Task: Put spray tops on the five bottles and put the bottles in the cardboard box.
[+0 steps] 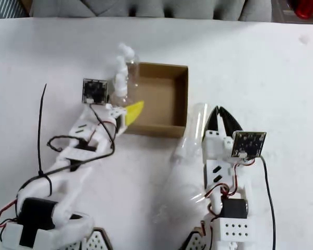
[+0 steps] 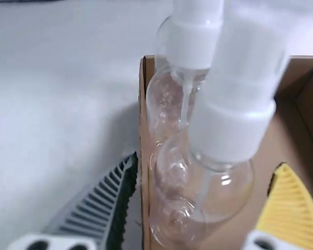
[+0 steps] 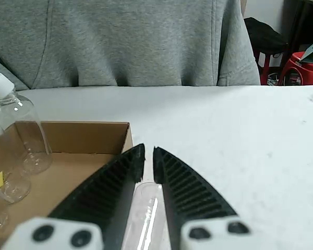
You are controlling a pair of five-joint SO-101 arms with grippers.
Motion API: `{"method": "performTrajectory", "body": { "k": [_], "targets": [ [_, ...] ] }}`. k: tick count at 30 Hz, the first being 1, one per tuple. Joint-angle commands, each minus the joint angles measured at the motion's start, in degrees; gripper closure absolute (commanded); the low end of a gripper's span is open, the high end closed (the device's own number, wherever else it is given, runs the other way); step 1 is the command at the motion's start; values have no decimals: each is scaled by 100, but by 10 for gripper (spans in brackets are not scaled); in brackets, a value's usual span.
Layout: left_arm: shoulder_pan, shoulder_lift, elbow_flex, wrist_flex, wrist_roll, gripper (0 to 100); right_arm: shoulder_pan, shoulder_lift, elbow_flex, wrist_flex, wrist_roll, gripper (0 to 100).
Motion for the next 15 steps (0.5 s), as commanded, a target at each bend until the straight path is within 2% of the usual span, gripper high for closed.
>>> {"method": "performTrajectory", "body": {
  "k": [1,5,12,15],
  "targets": [
    [-57,-558,53,-53,193,631,40,57,70,31,-35,982],
    [-22,-1262,387,44,273,634,40,57,70,31,-35,982],
    [-48,-2079,404,1169,255,631,31,57,70,31,-35,982],
    [-57,-2387,440,1521,-70,634,31,57,70,40,-35,982]
  ]
}}
